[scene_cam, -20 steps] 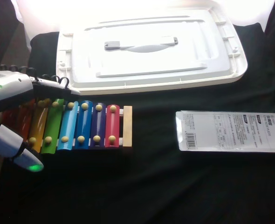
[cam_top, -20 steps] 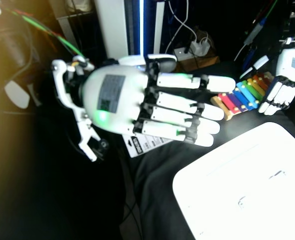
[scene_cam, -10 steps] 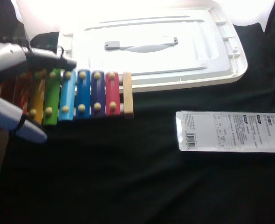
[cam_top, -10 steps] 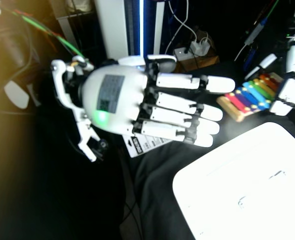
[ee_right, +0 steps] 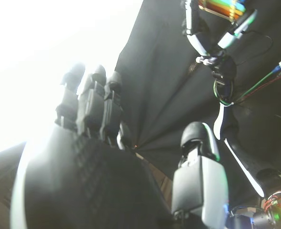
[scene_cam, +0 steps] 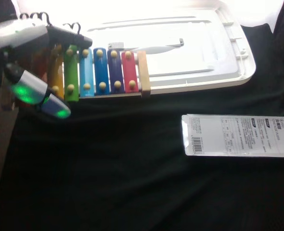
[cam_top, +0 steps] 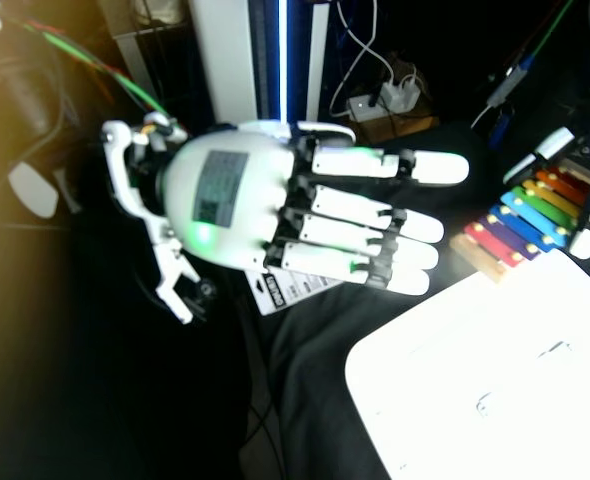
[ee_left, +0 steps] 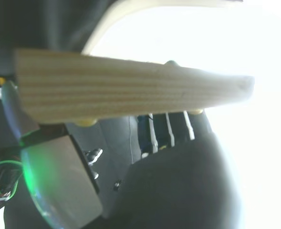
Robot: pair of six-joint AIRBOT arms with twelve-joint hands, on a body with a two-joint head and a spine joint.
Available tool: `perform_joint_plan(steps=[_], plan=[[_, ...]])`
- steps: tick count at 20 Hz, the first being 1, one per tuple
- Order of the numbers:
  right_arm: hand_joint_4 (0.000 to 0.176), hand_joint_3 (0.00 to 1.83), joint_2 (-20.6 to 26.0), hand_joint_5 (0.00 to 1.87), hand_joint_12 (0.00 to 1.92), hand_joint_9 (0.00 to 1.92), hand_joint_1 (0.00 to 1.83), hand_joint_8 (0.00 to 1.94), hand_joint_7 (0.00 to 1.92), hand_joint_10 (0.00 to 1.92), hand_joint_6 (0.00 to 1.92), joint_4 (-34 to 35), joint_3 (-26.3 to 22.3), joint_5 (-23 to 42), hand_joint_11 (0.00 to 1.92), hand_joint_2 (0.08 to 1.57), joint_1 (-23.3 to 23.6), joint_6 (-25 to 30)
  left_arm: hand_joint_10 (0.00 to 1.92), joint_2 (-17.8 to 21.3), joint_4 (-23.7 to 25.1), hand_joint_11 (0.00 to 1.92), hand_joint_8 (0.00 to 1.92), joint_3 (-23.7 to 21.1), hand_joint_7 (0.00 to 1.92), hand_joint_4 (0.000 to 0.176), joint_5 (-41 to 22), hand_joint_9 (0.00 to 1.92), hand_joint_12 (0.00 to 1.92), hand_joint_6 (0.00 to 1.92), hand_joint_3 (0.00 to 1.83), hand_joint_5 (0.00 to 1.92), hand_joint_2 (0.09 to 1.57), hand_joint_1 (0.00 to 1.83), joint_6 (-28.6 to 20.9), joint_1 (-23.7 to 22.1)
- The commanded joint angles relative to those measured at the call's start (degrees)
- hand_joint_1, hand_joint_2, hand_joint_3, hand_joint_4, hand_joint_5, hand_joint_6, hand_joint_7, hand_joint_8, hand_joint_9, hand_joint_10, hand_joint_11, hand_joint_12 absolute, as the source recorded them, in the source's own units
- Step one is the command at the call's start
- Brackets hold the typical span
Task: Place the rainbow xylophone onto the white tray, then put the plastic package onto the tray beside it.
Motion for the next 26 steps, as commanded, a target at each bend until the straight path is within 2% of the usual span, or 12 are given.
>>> perform_joint_plan(steps=[1,4,5,6,7,11,13,17,20,21,24,26], plan=[[0.088,0.01,-0.1,0.08,0.65,0.35,0.46,0.0,0.42,0.01,0.01,2.8,0.3,6.4,0.0,1.1,0.5,0.3,0.94,-1.0,-1.5,0.28,0.75,1.2,0.57,0.0,-4.8,0.55,1.33,0.1,0.01,0.7,0.98,1.4,-0.3,-1.8],[0.093,0.0,-0.2,0.06,0.65,0.35,0.44,0.0,0.41,0.0,0.0,2.8,0.3,6.5,0.0,1.08,0.5,0.3,0.85,-3.5,-1.9,0.33,0.57,4.1,0.63,0.0,-2.8,0.58,1.27,0.05,0.0,0.71,0.98,1.38,-0.3,-4.2],[0.1,0.0,-0.2,0.04,0.52,0.31,0.49,0.0,0.39,0.0,0.0,2.8,0.2,6.7,0.0,1.07,0.5,0.3,0.79,-4.1,-2.2,0.37,0.49,4.7,0.66,0.0,-2.5,0.6,1.22,0.04,0.0,0.72,0.97,1.37,-0.3,-4.8],[0.097,0.0,-0.2,0.05,0.53,0.31,0.5,0.0,0.4,0.01,0.0,2.8,0.2,6.8,0.0,1.06,0.5,0.3,0.75,-4.8,-2.6,0.4,0.41,5.6,0.69,0.0,-2.0,0.62,1.22,0.02,0.0,0.72,0.96,1.36,-0.3,-5.5],[0.075,0.0,-0.2,0.04,0.53,0.32,0.48,0.0,0.39,0.01,0.0,2.9,0.2,6.9,0.0,1.07,0.5,0.3,0.72,-5.3,-3.0,0.44,0.36,6.2,0.7,0.0,-1.9,0.63,1.2,0.01,0.0,0.72,0.97,1.35,-0.3,-5.8],[0.079,0.0,-0.5,0.0,0.56,0.3,0.39,0.0,0.37,0.0,0.0,3.0,0.2,7.3,0.0,1.07,0.5,0.3,0.62,-7.8,-5.4,0.49,0.23,9.4,0.79,0.0,-0.7,0.71,1.14,0.0,0.0,0.74,0.96,1.34,-0.4,-7.0],[0.058,0.01,-0.6,0.0,0.57,0.29,0.32,0.0,0.35,0.0,0.0,3.0,0.2,7.5,0.0,1.08,0.5,0.5,0.47,-9.1,-6.3,0.44,0.13,11.1,0.79,0.0,0.1,0.71,1.17,0.0,0.0,0.7,0.96,1.32,-0.4,-7.6],[0.06,0.01,-0.7,0.0,0.61,0.32,0.34,0.0,0.36,0.01,0.0,3.1,0.2,8.0,0.0,1.08,0.5,0.8,0.35,-10.9,-8.5,0.47,0.05,13.7,0.81,0.0,0.9,0.76,1.2,0.0,0.0,0.7,0.95,1.17,-0.3,-8.8],[0.069,0.0,-1.0,0.0,0.66,0.35,0.33,0.0,0.38,0.01,0.0,3.1,0.2,8.3,0.0,1.01,0.5,0.9,0.35,-12.5,-9.8,0.47,0.03,15.8,0.84,0.0,1.6,0.78,1.24,0.0,0.0,0.73,0.94,1.22,-0.3,-9.3],[0.044,0.0,-1.1,0.0,0.64,0.32,0.33,0.0,0.35,0.0,0.0,3.1,0.2,8.5,0.0,1.04,0.5,1.0,0.34,-13.1,-10.0,0.42,0.0,16.6,0.78,0.0,2.1,0.72,1.13,0.0,0.0,0.69,0.95,1.18,-0.2,-9.5],[0.052,0.0,-1.2,0.01,0.65,0.34,0.33,0.01,0.37,0.01,0.0,3.1,0.2,8.7,0.0,1.04,0.5,1.0,0.28,-14.8,-10.2,0.48,0.0,18.8,0.79,0.0,4.3,0.76,0.95,0.0,0.0,0.69,0.98,1.13,-0.2,-10.2],[0.029,0.0,-1.3,0.02,0.66,0.36,0.36,0.01,0.38,0.01,0.01,3.1,0.2,8.9,0.03,1.02,0.5,1.0,0.16,-15.9,-10.2,0.51,0.0,20.4,0.79,0.0,5.7,0.8,0.87,0.0,0.0,0.69,0.97,1.2,-0.2,-10.6]])
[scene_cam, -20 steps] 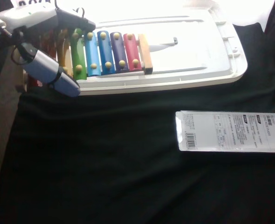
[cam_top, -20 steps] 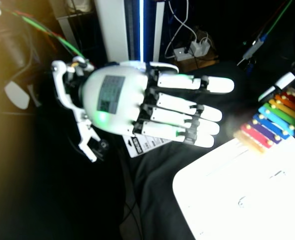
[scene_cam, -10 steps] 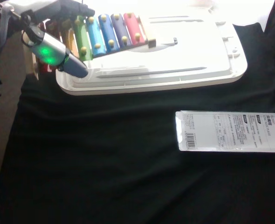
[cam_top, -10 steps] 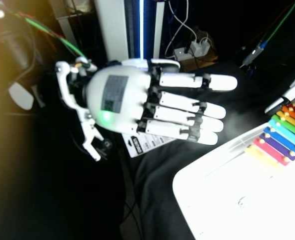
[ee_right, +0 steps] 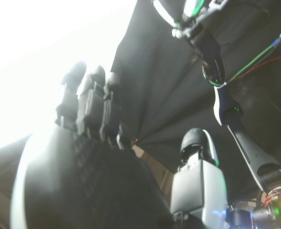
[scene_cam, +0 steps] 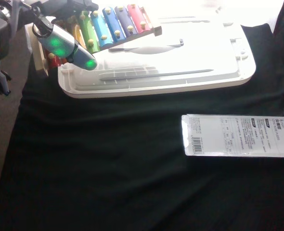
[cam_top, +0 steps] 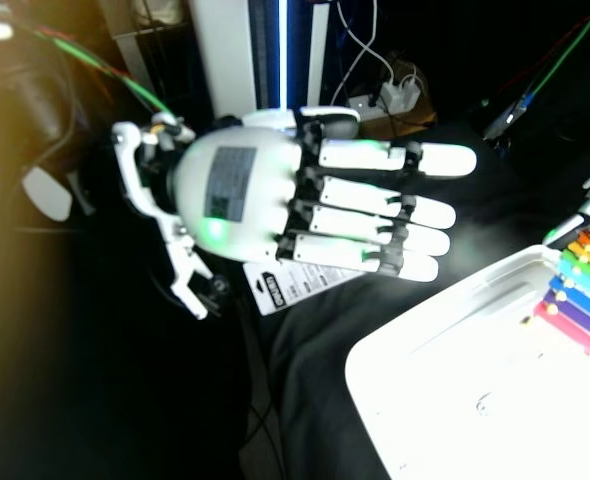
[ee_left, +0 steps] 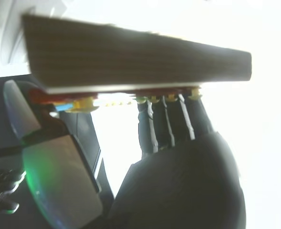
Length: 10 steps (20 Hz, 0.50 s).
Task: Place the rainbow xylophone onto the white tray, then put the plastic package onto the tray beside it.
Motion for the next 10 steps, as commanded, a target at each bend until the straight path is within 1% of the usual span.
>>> perform_joint_plan(steps=[1,2,3,4,5,6,7,8,9,10], plan=[[0.02,0.0,-0.2,0.01,0.7,0.37,0.36,0.0,0.39,0.01,0.0,2.7,0.2,6.8,0.03,1.02,0.5,0.5,0.12,-0.5,-1.2,0.52,0.0,1.0,0.78,0.0,-5.7,0.82,0.89,0.0,0.0,0.68,0.97,1.22,-0.5,-1.3],[0.032,0.0,-0.3,0.02,0.7,0.37,0.37,0.0,0.39,0.01,0.0,2.7,0.2,6.8,0.03,1.01,0.5,0.5,0.11,-1.1,-1.2,0.5,0.0,1.8,0.78,0.0,-5.0,0.82,0.88,0.0,0.0,0.68,0.96,1.23,-0.5,-1.5],[0.04,0.0,-0.3,0.02,0.7,0.38,0.38,0.0,0.39,0.01,0.0,2.7,0.3,6.9,0.04,1.01,0.5,0.5,0.11,-1.7,-1.2,0.51,0.0,2.6,0.78,0.0,-4.2,0.83,0.89,0.0,0.0,0.69,0.96,1.24,-0.5,-1.8],[0.039,0.0,-0.4,0.03,0.71,0.4,0.35,0.01,0.4,0.01,0.0,2.7,0.3,7.1,0.05,1.0,0.5,0.5,0.11,-2.2,-1.1,0.51,0.01,3.3,0.81,0.0,-3.4,0.84,0.89,0.01,0.0,0.71,0.96,1.27,-0.5,-2.0],[0.048,0.0,-0.5,0.01,0.77,0.39,0.3,0.0,0.39,0.01,0.0,2.7,0.3,7.3,0.01,1.03,0.5,0.5,0.11,-2.9,-1.1,0.52,0.02,4.3,0.83,0.0,-2.7,0.86,0.93,0.01,0.0,0.72,0.96,1.27,-0.5,-2.3],[0.06,0.0,-0.6,0.07,0.78,0.37,0.27,0.0,0.38,0.0,0.02,2.7,0.3,7.4,0.0,1.04,0.5,0.5,0.11,-3.4,-1.1,0.5,0.01,5.0,0.82,0.0,-2.2,0.86,0.99,0.0,0.0,0.71,0.95,1.25,-0.5,-2.4],[0.06,0.0,-0.7,0.07,0.78,0.37,0.27,0.0,0.38,0.0,0.02,2.7,0.3,7.4,0.0,1.04,0.5,0.5,0.11,-3.7,-1.1,0.5,0.01,5.4,0.82,0.0,-2.1,0.86,0.99,0.0,0.0,0.71,0.95,1.25,-0.5,-2.4],[0.07,0.0,-0.9,0.08,0.79,0.37,0.26,0.0,0.39,0.0,0.01,2.7,0.4,7.5,0.0,1.03,0.5,0.5,0.1,-4.0,-1.2,0.46,0.0,5.9,0.81,0.0,-1.9,0.84,1.02,0.0,0.0,0.7,0.95,1.23,-0.5,-2.4],[0.066,0.0,-1.1,0.08,0.75,0.35,0.25,0.0,0.38,0.0,0.01,2.7,0.5,7.6,0.0,1.03,0.5,0.5,0.1,-4.4,-1.2,0.36,0.0,6.5,0.77,0.0,-1.4,0.8,1.12,0.0,0.0,0.66,0.98,1.2,-0.5,-2.4],[0.042,0.0,-1.3,0.05,0.72,0.35,0.26,0.0,0.38,0.0,0.0,2.7,0.6,7.7,0.0,1.04,0.5,0.5,0.13,-4.7,-1.2,0.39,0.01,6.9,0.79,0.0,-1.0,0.83,1.11,0.01,0.0,0.67,0.95,1.19,-0.5,-2.4]])
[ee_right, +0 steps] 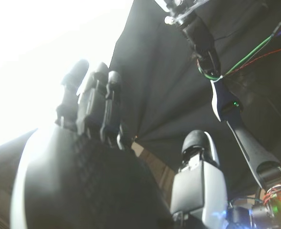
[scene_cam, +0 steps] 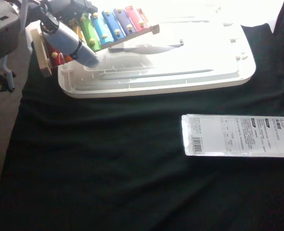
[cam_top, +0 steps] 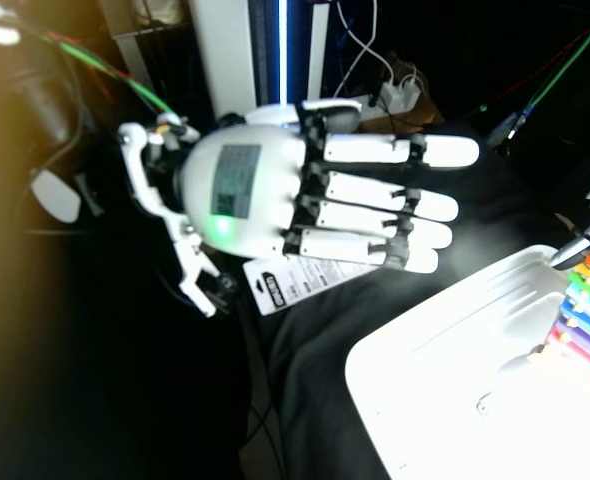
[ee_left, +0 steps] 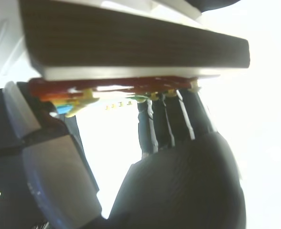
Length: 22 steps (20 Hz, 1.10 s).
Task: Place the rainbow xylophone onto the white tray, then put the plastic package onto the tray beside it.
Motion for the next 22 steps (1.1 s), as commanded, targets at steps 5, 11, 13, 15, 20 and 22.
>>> perform_joint_plan(steps=[5,11,13,15,20,22], plan=[[0.053,0.0,0.0,0.11,0.75,0.35,0.28,0.0,0.37,0.0,0.0,2.7,0.2,6.8,0.01,1.06,0.5,0.7,0.43,-1.9,-1.0,0.42,0.03,2.8,0.85,0.0,-5.3,0.78,1.23,0.0,0.0,0.7,1.03,1.22,-0.6,-1.0],[0.048,0.0,-0.4,0.06,0.73,0.39,0.26,0.0,0.4,0.0,0.0,2.7,0.4,7.1,0.07,1.03,0.5,0.9,0.43,-3.5,-0.8,0.23,0.01,4.8,0.73,0.0,-3.1,0.59,1.22,0.01,0.0,0.65,1.01,1.19,-0.6,-0.4],[0.037,0.0,-0.4,0.07,0.72,0.39,0.28,0.0,0.39,0.0,0.01,2.7,0.4,7.1,0.08,1.02,0.5,1.0,0.38,-3.7,-0.7,0.34,0.01,4.9,0.74,0.0,-2.9,0.65,1.11,0.01,0.0,0.67,0.96,1.21,-0.6,-0.2],[0.027,0.0,-0.4,0.04,0.67,0.37,0.27,0.0,0.37,0.0,0.0,2.7,0.5,7.1,0.09,1.04,0.5,1.1,0.2,-4.1,-0.3,0.49,0.0,5.2,0.73,0.0,-2.4,0.74,0.86,0.0,0.0,0.67,0.95,1.28,-0.6,-0.2],[0.029,0.0,-0.4,0.05,0.69,0.39,0.27,0.01,0.39,0.01,0.0,2.7,0.5,7.2,0.1,1.05,0.5,1.1,0.02,-5.1,0.1,0.4,0.0,5.9,0.72,0.0,-1.7,0.79,0.92,0.0,0.0,0.62,0.98,1.21,-0.6,0.3],[0.022,0.01,-0.5,0.08,0.69,0.39,0.3,0.01,0.39,0.0,0.01,2.7,0.5,7.2,0.09,1.07,0.5,1.1,0.0,-5.3,0.3,0.34,0.0,6.1,0.67,0.0,-1.4,0.75,0.92,0.0,0.0,0.57,0.98,1.16,-0.5,0.3]])
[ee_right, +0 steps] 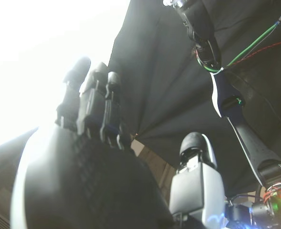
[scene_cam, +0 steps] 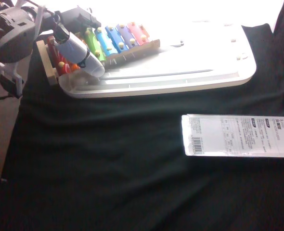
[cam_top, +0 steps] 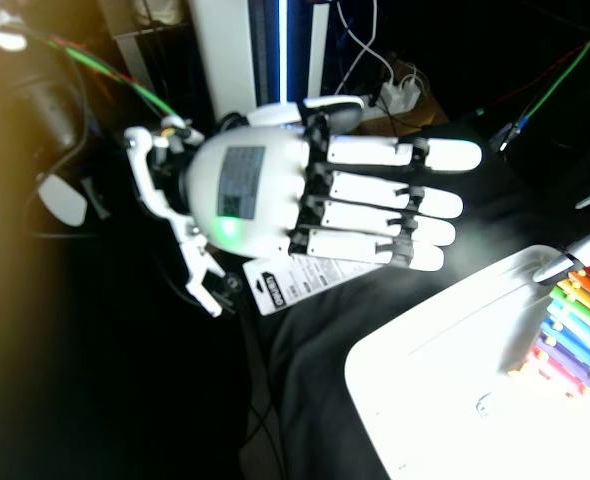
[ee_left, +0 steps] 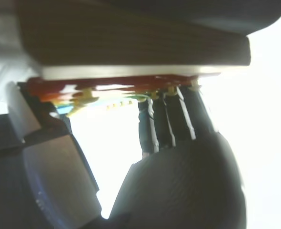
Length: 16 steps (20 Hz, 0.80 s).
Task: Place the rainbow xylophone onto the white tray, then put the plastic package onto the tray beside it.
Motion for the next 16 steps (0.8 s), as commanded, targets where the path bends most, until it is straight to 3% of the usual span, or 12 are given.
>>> perform_joint_plan(steps=[1,3,4,5,6,8,9,11,13,14,15,16], plan=[[0.027,0.0,-0.1,0.06,0.64,0.39,0.27,0.0,0.39,0.0,0.0,2.7,0.3,6.8,0.12,1.06,0.5,0.6,0.0,-0.3,-0.2,0.37,0.0,0.4,0.65,0.0,-6.0,0.73,0.86,0.0,0.0,0.56,0.96,1.16,-0.6,-0.3],[0.011,0.0,-0.1,0.07,0.63,0.37,0.31,0.0,0.38,0.0,0.01,2.7,0.3,6.8,0.1,1.07,0.5,0.6,0.0,-0.3,-0.1,0.35,0.0,0.4,0.59,0.0,-6.0,0.66,0.72,0.0,0.0,0.52,0.94,1.11,-0.6,-0.3],[0.042,0.0,-0.1,0.08,0.6,0.38,0.3,0.0,0.39,0.0,0.0,2.7,0.3,6.8,0.14,1.04,0.5,0.6,0.0,-0.3,0.0,0.22,0.0,0.3,0.47,0.006,-6.0,0.52,0.66,0.0,0.0,0.36,0.91,1.07,-0.6,-0.3],[0.042,0.0,-0.1,0.08,0.6,0.38,0.3,0.0,0.39,0.0,0.0,2.7,0.3,6.8,0.14,1.04,0.5,0.6,0.0,-0.3,0.0,0.22,0.0,0.3,0.47,0.006,-6.0,0.52,0.66,0.0,0.0,0.36,0.91,1.07,-0.6,-0.3],[0.025,0.0,-0.1,0.06,0.6,0.38,0.31,0.0,0.39,0.0,0.0,2.6,0.3,6.8,0.14,1.05,0.5,0.6,0.0,-0.3,0.1,0.08,0.0,0.3,0.37,0.074,-6.0,0.39,0.75,0.0,0.0,0.23,0.87,1.03,-0.6,-0.3],[0.026,0.0,-0.1,0.04,0.6,0.38,0.31,0.0,0.38,0.0,0.0,2.6,0.3,6.8,0.14,1.03,0.5,0.6,0.0,-0.3,0.2,0.02,0.0,0.2,0.26,0.071,-6.3,0.29,0.75,0.0,0.0,0.19,0.85,0.97,-0.6,-0.3],[0.038,0.0,-0.1,0.05,0.6,0.37,0.3,0.0,0.37,0.0,0.0,2.6,0.3,6.8,0.14,1.02,0.5,0.6,0.0,-0.3,0.2,0.0,0.0,0.2,0.22,0.05,-6.4,0.26,0.73,0.0,0.0,0.18,0.84,0.94,-0.6,-0.3],[0.03,0.0,-0.1,0.08,0.6,0.38,0.29,0.01,0.38,0.01,0.01,2.6,0.3,6.8,0.14,1.03,0.5,0.6,0.0,-0.3,0.3,0.0,0.0,0.0,0.13,0.074,-6.7,0.18,0.73,0.0,0.0,0.14,0.84,0.94,-0.6,-0.3],[0.037,0.0,-0.1,0.08,0.6,0.36,0.32,0.0,0.37,0.0,0.01,2.6,0.3,6.8,0.11,1.03,0.5,0.7,0.0,0.1,0.6,0.0,0.0,-1.0,0.06,0.056,-7.6,0.1,0.59,0.0,0.0,0.06,0.81,0.88,-0.6,-0.3],[0.075,0.0,-0.1,0.06,0.6,0.36,0.31,0.0,0.38,0.0,0.0,2.6,0.3,6.8,0.11,1.01,0.5,0.8,0.01,0.7,0.8,0.0,0.0,-2.0,0.01,0.052,-8.5,0.04,0.42,0.0,0.0,0.01,0.8,0.82,-0.6,-0.3],[0.075,0.0,-0.1,0.06,0.6,0.36,0.31,0.0,0.38,0.0,0.0,2.6,0.3,6.8,0.11,1.01,0.5,1.0,0.01,1.5,0.9,0.0,0.0,-3.2,0.01,0.052,-9.5,0.04,0.42,0.0,0.0,0.01,0.8,0.82,-0.6,-0.2],[0.103,0.0,-0.1,0.07,0.61,0.4,0.3,0.01,0.41,0.01,0.01,2.6,0.3,6.8,0.14,0.96,0.5,1.3,0.0,2.7,1.0,0.0,0.0,-4.8,0.0,0.093,-11.0,0.02,0.35,0.0,0.0,0.0,0.76,0.79,-0.6,0.1]])
